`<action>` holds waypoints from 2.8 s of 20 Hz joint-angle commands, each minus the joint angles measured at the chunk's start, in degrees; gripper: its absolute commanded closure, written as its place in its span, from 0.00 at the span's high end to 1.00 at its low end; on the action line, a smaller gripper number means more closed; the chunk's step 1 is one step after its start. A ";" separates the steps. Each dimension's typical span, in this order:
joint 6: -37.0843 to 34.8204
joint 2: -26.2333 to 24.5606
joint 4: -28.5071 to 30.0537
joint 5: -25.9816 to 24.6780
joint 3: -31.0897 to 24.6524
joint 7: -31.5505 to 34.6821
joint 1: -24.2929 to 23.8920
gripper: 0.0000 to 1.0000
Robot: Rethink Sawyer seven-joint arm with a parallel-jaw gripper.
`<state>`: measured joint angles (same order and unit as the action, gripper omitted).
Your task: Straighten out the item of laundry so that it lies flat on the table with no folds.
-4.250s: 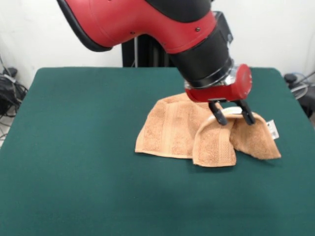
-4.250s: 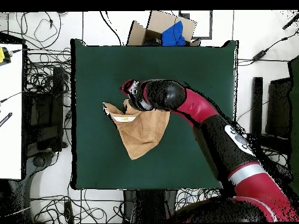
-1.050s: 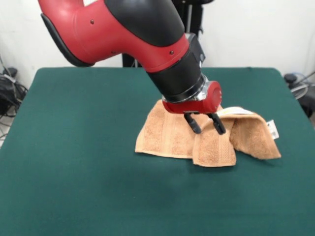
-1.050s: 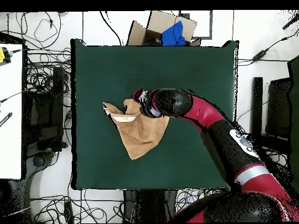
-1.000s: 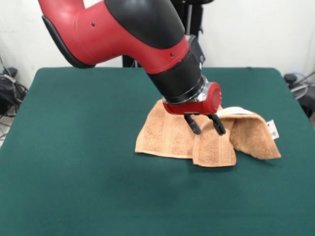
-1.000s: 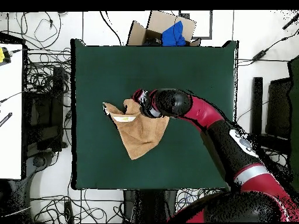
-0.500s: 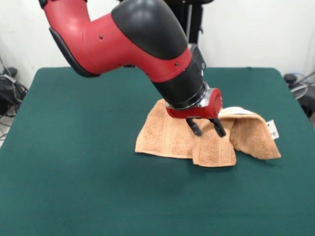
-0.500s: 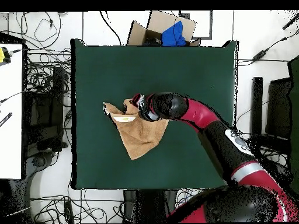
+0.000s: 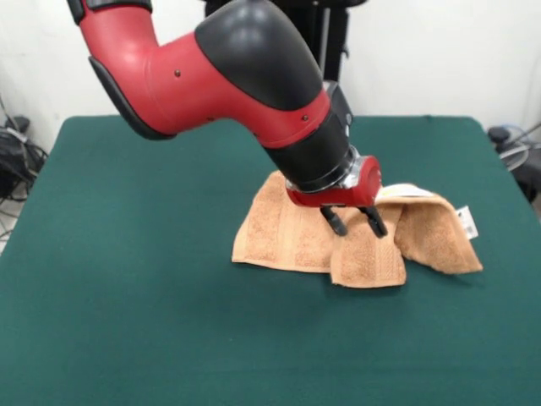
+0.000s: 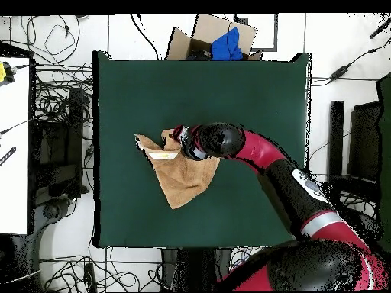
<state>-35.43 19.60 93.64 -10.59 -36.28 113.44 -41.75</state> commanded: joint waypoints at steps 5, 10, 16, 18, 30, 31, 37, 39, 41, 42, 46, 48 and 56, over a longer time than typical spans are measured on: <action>-2.02 -2.44 -5.21 -4.18 2.43 -5.89 -0.45 1.00; -3.02 -3.64 -6.98 -4.36 2.43 -6.96 -0.86 1.00; -2.56 -4.44 -8.05 -4.30 2.52 -6.11 -0.15 1.00; -1.85 -4.65 -7.98 -4.41 2.61 -5.60 0.19 1.00; 1.09 -5.97 -7.83 -5.96 3.43 -4.61 1.29 1.00; 1.55 -6.13 -7.65 -6.29 3.50 -4.48 1.36 1.00; 3.51 -7.17 -6.67 -7.82 2.70 -3.23 1.63 1.00; 4.05 -7.12 -6.33 -8.32 2.75 -2.49 1.98 1.00; 4.40 -7.18 -6.33 -8.80 2.89 -1.77 2.38 1.00; 4.49 -7.22 -6.39 -9.02 2.92 -1.47 2.53 1.00; 4.99 -7.78 -7.22 -9.34 3.08 -0.56 3.38 1.00; 5.16 -7.89 -7.41 -9.24 3.20 -0.27 3.72 1.00; 5.95 -7.52 -7.46 -7.35 2.51 1.10 4.65 1.00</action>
<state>-33.58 13.58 88.45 -15.98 -35.96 113.44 -39.19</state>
